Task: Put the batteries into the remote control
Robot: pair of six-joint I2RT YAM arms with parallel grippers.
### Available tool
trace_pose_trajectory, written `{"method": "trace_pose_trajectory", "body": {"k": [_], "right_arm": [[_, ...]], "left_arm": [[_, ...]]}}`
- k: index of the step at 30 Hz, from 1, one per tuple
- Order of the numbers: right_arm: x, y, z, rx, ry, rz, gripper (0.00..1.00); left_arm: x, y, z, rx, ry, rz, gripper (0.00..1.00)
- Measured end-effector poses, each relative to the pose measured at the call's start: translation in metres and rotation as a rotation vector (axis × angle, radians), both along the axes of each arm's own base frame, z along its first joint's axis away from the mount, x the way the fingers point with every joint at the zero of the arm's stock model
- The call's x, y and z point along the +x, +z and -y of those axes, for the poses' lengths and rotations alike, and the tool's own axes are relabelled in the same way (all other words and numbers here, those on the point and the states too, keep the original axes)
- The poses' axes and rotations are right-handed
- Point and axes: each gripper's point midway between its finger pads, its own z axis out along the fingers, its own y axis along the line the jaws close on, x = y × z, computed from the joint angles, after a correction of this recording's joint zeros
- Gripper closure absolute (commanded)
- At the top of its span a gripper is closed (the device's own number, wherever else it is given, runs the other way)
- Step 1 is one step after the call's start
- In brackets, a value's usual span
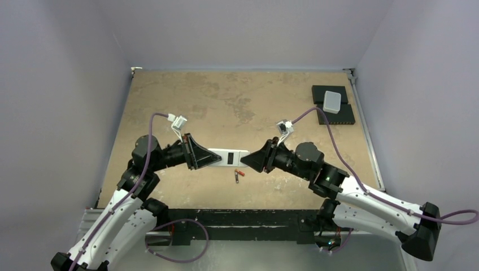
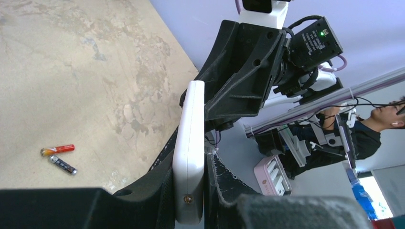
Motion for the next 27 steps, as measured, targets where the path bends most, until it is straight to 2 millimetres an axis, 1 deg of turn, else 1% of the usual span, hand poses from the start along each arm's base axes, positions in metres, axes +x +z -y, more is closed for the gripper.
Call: {"method": "trace_pose_trajectory", "body": {"k": [3, 4, 8, 11, 15, 20, 27], "right_arm": [[-0.004, 0.005, 0.004, 0.010, 0.004, 0.007, 0.83], [-0.006, 0.007, 0.005, 0.015, 0.005, 0.011, 0.87], [-0.011, 0.019, 0.012, 0.052, 0.007, 0.035, 0.90], [-0.016, 0.026, 0.016, 0.075, 0.015, 0.050, 0.92], [-0.020, 0.029, 0.020, 0.095, 0.019, 0.061, 0.94], [-0.023, 0.027, 0.025, 0.107, 0.017, 0.067, 0.96], [-0.028, 0.032, 0.034, 0.130, 0.011, 0.083, 1.00]], "left_arm": [[-0.003, 0.004, 0.002, -0.015, -0.019, 0.007, 1.00], [-0.004, 0.006, 0.002, -0.022, -0.023, 0.008, 1.00], [-0.007, 0.017, 0.004, -0.059, -0.048, 0.022, 1.00], [-0.009, 0.021, 0.006, -0.083, -0.068, 0.023, 1.00], [-0.012, 0.024, 0.009, -0.104, -0.090, 0.015, 1.00], [-0.013, 0.023, 0.010, -0.113, -0.104, 0.003, 1.00], [-0.009, 0.023, 0.010, -0.116, -0.085, -0.003, 1.00]]}}
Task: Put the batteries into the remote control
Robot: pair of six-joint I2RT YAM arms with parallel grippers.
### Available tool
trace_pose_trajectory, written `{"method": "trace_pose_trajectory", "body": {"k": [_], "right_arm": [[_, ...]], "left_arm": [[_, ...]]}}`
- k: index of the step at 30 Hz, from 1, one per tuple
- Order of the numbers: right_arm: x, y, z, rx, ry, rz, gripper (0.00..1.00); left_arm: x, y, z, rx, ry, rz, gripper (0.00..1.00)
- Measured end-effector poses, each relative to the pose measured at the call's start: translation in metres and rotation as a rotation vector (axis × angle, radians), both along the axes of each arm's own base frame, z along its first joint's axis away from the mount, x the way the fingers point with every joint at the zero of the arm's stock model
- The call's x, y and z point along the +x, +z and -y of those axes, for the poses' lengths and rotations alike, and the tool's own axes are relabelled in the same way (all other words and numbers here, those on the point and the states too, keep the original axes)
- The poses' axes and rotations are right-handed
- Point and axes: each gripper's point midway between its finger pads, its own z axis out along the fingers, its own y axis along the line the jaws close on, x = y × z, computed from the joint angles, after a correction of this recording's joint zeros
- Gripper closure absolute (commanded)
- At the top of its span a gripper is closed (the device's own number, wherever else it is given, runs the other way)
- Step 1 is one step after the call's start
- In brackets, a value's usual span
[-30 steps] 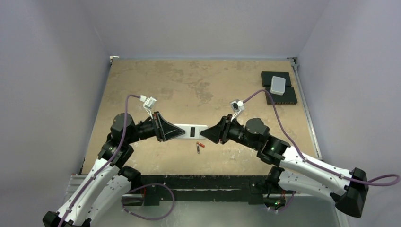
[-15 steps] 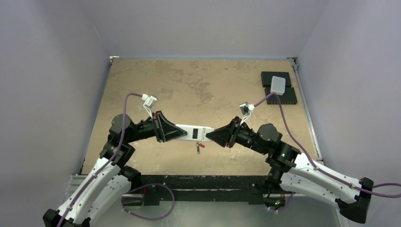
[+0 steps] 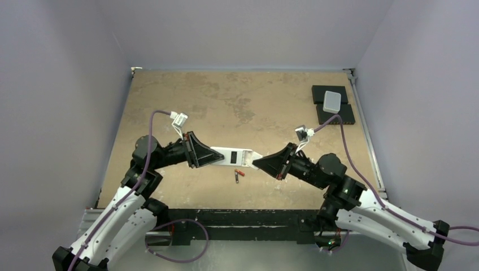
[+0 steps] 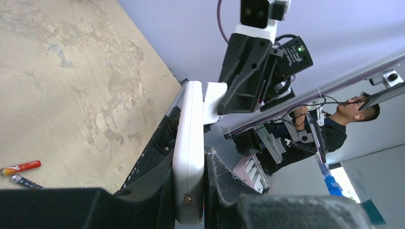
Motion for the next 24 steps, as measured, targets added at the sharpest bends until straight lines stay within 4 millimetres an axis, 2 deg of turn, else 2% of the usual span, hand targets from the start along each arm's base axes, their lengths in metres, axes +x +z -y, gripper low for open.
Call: {"method": "trace_pose_trajectory", "body": {"k": [7, 13, 18, 24], "right_arm": [[-0.003, 0.009, 0.006, 0.029, -0.002, 0.016, 1.00], [0.000, 0.005, 0.008, 0.016, -0.025, 0.010, 1.00], [0.009, -0.021, 0.009, -0.079, -0.069, -0.038, 1.00], [0.020, -0.047, 0.008, -0.196, -0.105, -0.065, 1.00]], "left_arm": [[0.008, -0.005, -0.001, 0.011, 0.044, -0.020, 1.00], [0.014, -0.014, -0.003, 0.042, 0.077, -0.037, 1.00], [0.021, -0.031, -0.009, 0.126, 0.134, -0.068, 1.00], [0.029, -0.035, -0.018, 0.216, 0.202, -0.045, 1.00]]}}
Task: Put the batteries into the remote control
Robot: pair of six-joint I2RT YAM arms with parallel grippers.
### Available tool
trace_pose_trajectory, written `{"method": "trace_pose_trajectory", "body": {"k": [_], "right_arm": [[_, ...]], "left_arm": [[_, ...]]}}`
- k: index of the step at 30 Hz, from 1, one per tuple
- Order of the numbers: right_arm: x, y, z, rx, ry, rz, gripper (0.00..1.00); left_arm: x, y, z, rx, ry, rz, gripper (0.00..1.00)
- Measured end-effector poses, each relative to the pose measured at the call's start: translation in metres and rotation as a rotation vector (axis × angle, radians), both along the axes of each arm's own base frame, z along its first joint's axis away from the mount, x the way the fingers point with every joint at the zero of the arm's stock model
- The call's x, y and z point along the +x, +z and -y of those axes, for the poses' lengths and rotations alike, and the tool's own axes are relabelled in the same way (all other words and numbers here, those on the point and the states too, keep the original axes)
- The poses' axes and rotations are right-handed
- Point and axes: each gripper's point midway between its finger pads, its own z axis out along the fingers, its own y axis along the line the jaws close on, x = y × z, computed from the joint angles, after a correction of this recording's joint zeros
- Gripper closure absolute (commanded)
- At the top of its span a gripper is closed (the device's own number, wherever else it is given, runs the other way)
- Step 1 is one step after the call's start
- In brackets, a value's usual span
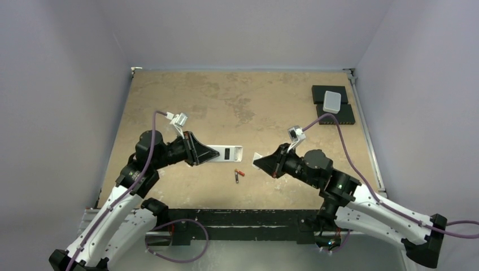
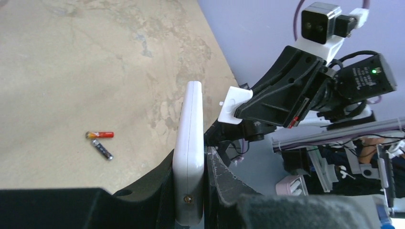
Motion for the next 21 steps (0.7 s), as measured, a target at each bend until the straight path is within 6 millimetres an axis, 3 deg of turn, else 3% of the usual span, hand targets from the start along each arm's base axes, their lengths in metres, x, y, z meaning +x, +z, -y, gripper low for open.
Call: {"method": "trace_pose_trajectory", "body": {"k": [10, 17, 21], "right_arm": [[0.034, -0.037, -0.008, -0.189, -0.051, -0.027, 1.00], [0.063, -0.074, -0.008, -0.264, -0.054, -0.108, 1.00], [0.078, -0.083, -0.008, -0.246, -0.045, -0.139, 1.00]], "left_arm": [[0.003, -0.025, -0.014, 0.130, 0.059, -0.026, 1.00], [0.001, -0.032, -0.020, 0.169, 0.071, -0.033, 1.00], [-0.002, -0.032, -0.022, 0.170, 0.071, -0.027, 1.00]]}}
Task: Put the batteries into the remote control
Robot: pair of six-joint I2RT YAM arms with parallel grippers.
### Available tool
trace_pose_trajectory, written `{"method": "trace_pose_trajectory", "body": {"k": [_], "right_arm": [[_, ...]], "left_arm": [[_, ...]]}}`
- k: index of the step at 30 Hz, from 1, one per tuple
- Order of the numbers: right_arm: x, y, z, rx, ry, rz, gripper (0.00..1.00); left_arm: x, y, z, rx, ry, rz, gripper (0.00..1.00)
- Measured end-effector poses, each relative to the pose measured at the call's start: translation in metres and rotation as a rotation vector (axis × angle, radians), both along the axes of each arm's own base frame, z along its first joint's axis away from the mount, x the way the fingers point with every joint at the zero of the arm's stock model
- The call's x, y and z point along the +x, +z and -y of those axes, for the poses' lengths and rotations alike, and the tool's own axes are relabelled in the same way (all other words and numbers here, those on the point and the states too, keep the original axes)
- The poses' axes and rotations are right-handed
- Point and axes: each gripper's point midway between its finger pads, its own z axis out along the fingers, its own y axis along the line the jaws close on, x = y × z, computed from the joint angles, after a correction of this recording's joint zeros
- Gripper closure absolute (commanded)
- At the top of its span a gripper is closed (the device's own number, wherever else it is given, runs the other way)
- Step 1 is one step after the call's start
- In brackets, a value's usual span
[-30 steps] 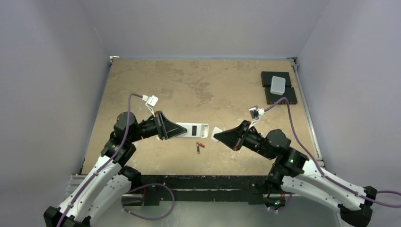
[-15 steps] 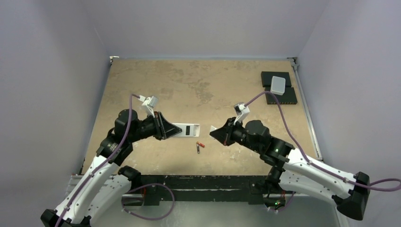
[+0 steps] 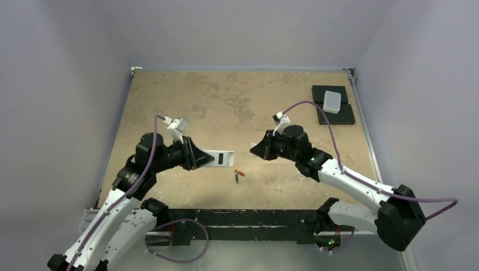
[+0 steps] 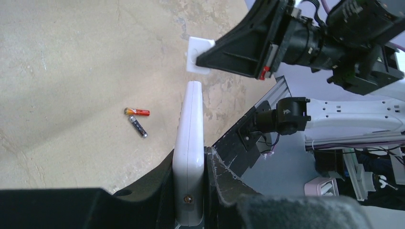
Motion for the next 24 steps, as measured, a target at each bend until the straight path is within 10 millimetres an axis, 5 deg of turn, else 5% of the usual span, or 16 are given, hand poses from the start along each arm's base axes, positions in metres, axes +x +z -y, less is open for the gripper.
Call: {"method": "trace_pose_trajectory", "body": {"k": [8, 24], "right_arm": [[0.037, -0.016, 0.004, 0.083, -0.007, -0.058, 1.00], [0.059, -0.076, 0.012, 0.175, -0.007, -0.233, 1.00]], "left_arm": [[-0.003, 0.003, -0.001, -0.002, -0.007, 0.019, 1.00], [-0.005, 0.000, 0.006, -0.023, -0.050, 0.006, 1.00]]}}
